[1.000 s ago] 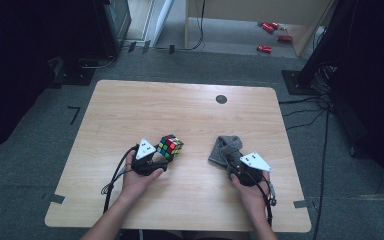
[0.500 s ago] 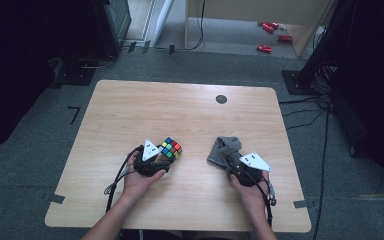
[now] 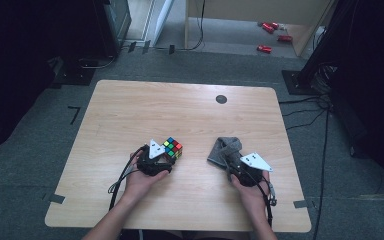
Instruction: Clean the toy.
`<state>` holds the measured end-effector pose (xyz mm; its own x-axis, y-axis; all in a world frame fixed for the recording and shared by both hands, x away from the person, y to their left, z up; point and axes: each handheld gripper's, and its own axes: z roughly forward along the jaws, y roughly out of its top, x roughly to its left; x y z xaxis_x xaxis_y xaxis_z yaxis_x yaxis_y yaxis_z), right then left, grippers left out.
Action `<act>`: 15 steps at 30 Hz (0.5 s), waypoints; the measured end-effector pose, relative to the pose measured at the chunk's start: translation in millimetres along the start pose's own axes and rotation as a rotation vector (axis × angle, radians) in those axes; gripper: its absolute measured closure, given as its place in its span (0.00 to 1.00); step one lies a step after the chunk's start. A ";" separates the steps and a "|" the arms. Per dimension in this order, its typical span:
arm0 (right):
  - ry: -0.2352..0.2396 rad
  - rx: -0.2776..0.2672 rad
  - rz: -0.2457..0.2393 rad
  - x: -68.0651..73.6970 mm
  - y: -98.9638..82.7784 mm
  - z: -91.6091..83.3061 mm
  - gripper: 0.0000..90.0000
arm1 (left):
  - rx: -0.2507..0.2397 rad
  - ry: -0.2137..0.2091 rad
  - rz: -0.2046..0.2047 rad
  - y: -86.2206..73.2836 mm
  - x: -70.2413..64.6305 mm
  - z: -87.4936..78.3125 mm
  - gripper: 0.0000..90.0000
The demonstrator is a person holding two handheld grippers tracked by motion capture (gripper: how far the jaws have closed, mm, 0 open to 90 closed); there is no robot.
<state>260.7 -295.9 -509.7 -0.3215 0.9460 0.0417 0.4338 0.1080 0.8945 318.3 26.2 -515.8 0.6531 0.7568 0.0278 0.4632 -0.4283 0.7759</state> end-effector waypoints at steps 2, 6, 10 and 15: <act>0.000 0.002 0.003 -0.6 -0.4 0.1 0.68 | 0.004 0.011 0.020 0.5 -2.2 0.6 0.38; -0.002 0.027 0.014 -1.9 -1.9 1.7 0.69 | 0.006 0.024 0.024 1.8 -4.3 2.0 0.39; -0.023 0.079 0.015 -2.2 -5.0 6.2 0.72 | 0.003 0.033 -0.005 3.5 -3.4 4.6 0.38; -0.045 0.131 0.003 -0.2 -5.8 10.8 0.74 | 0.000 0.001 -0.020 4.8 1.3 6.0 0.37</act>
<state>267.3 -293.4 -519.7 -0.2833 0.9588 0.0221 0.5421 0.1411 0.8284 324.9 22.1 -515.8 0.6429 0.7658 0.0125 0.4764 -0.4126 0.7764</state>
